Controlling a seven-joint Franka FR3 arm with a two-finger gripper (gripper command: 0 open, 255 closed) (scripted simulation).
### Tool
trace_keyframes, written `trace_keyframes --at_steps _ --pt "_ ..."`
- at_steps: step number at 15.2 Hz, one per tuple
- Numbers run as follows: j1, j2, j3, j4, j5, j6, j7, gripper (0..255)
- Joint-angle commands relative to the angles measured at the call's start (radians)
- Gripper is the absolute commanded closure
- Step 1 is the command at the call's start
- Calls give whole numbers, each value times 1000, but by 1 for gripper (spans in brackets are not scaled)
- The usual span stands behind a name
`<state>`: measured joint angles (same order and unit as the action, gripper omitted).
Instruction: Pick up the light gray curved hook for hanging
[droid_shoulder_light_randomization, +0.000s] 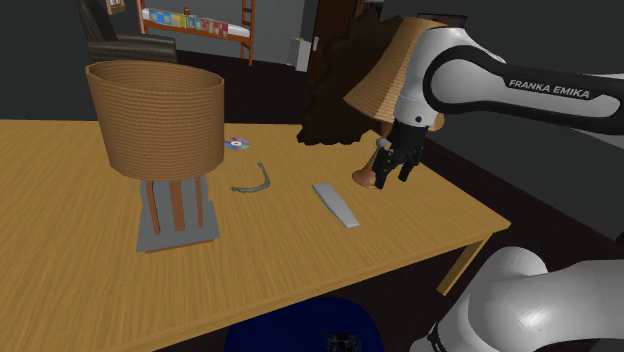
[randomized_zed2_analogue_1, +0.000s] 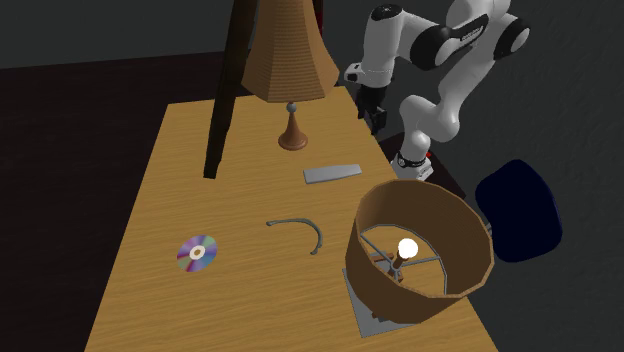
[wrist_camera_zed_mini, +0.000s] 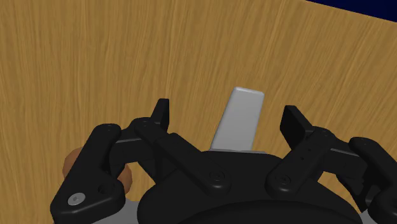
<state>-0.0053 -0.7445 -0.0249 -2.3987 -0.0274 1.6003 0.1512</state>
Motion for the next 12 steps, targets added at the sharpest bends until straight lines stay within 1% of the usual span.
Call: trace_keyframes --at_steps 1,7,12 --pt "0 0 0 0 0 0 0 0" --pt "12 245 40 128 16 104 57 0" --pt "18 449 67 270 16 154 102 0"
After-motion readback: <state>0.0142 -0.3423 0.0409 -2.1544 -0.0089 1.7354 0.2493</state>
